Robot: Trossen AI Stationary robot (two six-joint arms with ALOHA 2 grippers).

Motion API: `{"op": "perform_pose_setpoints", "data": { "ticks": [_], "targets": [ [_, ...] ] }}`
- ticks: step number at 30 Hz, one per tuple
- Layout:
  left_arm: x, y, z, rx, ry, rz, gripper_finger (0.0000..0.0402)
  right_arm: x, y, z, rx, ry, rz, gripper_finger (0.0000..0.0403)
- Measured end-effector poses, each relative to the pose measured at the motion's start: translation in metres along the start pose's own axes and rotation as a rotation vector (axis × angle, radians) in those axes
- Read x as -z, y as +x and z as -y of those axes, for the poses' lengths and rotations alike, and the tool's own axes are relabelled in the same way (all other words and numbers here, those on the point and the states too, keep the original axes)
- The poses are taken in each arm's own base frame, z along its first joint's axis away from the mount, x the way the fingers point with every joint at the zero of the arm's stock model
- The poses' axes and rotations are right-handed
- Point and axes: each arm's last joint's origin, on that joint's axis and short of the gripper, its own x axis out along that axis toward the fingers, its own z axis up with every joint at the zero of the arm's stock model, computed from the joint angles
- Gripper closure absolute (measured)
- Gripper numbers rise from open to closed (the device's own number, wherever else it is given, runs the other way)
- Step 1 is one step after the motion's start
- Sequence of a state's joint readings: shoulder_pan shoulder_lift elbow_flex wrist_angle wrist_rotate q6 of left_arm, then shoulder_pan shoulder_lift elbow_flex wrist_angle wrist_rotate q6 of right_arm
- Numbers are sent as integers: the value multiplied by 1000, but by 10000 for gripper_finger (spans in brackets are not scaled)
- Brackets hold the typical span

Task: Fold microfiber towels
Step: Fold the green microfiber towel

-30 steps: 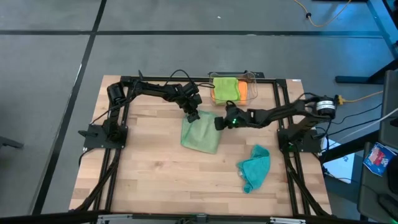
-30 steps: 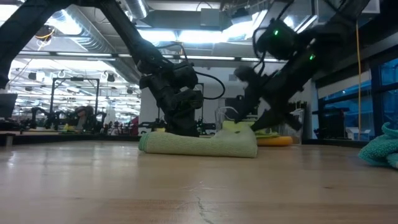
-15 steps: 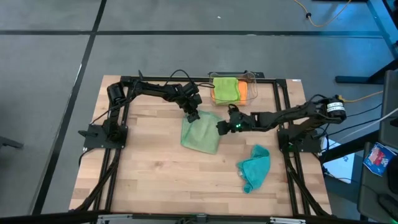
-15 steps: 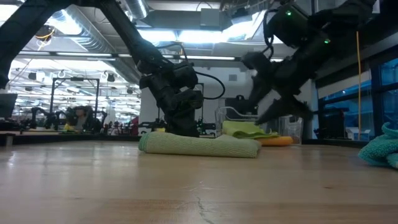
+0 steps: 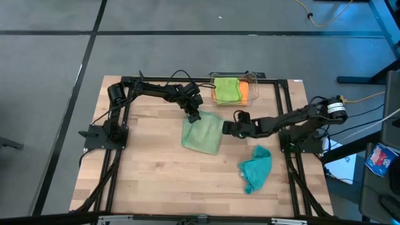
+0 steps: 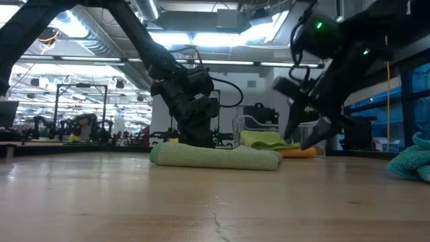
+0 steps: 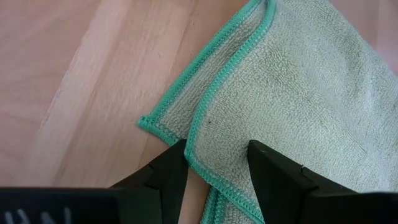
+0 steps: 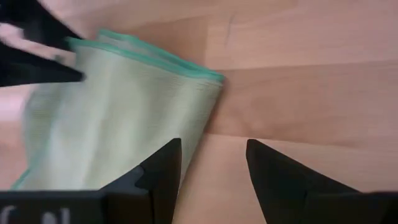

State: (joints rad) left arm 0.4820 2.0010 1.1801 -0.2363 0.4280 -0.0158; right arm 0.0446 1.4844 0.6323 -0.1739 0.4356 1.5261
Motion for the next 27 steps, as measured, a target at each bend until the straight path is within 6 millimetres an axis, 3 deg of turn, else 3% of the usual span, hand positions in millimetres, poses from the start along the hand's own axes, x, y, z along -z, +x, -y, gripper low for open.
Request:
{"op": "perform_pose_setpoints", "data": {
  "ticks": [8,17,27],
  "targets": [
    [0,0,0,0,1,1,239,-8,32,4,34,2,-85,218],
    [0,0,0,1,1,0,239,-14,32,-2,-27,20,-41,218],
    [0,1,1,3,4,-1,239,-10,56,0,-27,88,-40,219]
  ]
}}
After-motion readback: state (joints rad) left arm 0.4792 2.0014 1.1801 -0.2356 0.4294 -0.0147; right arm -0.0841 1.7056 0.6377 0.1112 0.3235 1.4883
